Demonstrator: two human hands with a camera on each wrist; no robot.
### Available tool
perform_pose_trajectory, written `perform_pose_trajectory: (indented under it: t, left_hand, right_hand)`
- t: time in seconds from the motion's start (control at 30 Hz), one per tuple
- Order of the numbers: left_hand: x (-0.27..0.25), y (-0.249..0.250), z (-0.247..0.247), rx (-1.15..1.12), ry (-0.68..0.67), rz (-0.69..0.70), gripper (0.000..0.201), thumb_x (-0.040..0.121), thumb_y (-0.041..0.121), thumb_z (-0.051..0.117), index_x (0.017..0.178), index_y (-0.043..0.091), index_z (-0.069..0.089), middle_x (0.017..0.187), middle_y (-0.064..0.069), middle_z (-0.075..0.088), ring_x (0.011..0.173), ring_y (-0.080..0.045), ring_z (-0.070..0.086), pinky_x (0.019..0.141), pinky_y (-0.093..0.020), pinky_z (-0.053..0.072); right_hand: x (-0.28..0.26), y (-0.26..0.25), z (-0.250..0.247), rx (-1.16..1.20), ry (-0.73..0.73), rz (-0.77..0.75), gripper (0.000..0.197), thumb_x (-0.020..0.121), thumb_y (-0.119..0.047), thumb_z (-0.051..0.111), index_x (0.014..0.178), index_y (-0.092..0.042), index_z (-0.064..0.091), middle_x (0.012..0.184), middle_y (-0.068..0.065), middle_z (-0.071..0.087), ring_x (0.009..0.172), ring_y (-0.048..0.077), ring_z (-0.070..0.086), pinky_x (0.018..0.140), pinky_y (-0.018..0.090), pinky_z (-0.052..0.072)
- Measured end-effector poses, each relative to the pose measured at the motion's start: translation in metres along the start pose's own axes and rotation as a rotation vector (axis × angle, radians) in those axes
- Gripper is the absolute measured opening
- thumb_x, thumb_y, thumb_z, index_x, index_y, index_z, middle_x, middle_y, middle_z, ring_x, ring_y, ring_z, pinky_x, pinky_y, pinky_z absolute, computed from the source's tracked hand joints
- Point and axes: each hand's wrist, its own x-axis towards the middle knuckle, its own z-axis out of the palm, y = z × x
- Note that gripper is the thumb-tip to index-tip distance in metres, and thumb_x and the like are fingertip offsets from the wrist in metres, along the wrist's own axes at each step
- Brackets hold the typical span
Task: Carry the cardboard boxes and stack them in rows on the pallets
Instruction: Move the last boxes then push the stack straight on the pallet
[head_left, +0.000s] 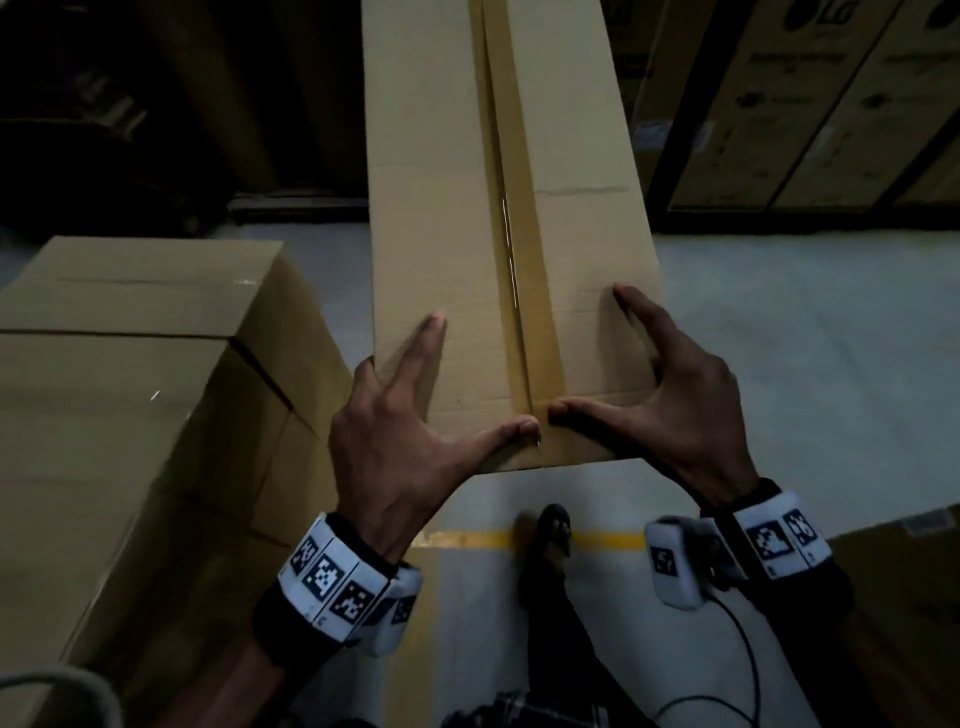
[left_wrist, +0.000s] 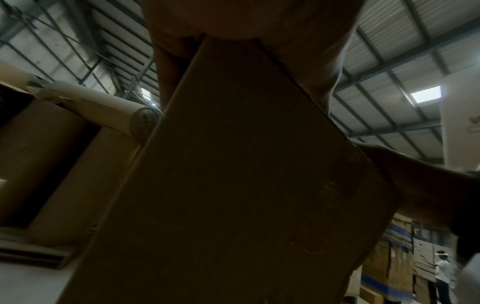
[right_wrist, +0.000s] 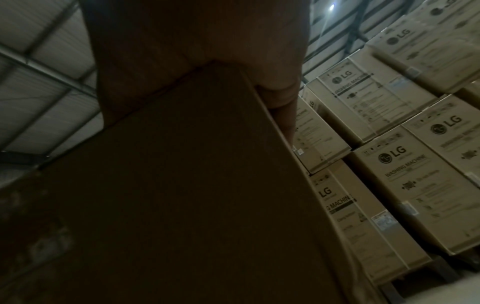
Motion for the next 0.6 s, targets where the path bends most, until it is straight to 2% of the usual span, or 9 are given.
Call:
perform_pose_trajectory:
  t: [0.23, 0.47, 0.6]
  left_hand:
    - [0.169, 0.049, 0.075, 0.029, -0.009, -0.034, 0.124, 0.05, 0.106, 0.048, 0.157, 0.05, 0.024, 0.129, -0.013, 0.055, 0.115, -0.031, 0.057, 0.087, -0.04, 0.053]
    - [0.316, 0.088, 0.133, -0.023, 0.022, -0.117, 0.122, 0.052, 0.102, 0.058, 0.157, 0.048, 0.027, 0.136, -0.013, 0.055, 0.121, -0.03, 0.055, 0.092, -0.041, 0.05]
    - [0.393, 0.086, 0.16, -0.022, 0.036, -0.144, 0.124, 0.05, 0.107, 0.043, 0.158, 0.049, 0.025, 0.142, -0.005, 0.054, 0.124, -0.024, 0.053, 0.094, -0.038, 0.048]
  right_hand:
    - [0.175, 0.076, -0.002, -0.028, -0.034, 0.027, 0.122, 0.051, -0.102, 0.059, 0.155, -0.05, 0.023, 0.135, 0.004, 0.062, 0.113, 0.026, 0.064, 0.091, 0.05, 0.057]
    - [0.349, 0.126, -0.006, -0.028, -0.099, -0.033, 0.119, 0.054, -0.1, 0.061, 0.155, -0.049, 0.025, 0.137, 0.004, 0.063, 0.112, 0.028, 0.066, 0.092, 0.049, 0.057]
    - [0.435, 0.144, 0.011, -0.024, -0.142, -0.059, 0.119, 0.053, -0.101, 0.06, 0.155, -0.049, 0.025, 0.136, 0.004, 0.063, 0.11, 0.027, 0.065, 0.09, 0.051, 0.057]
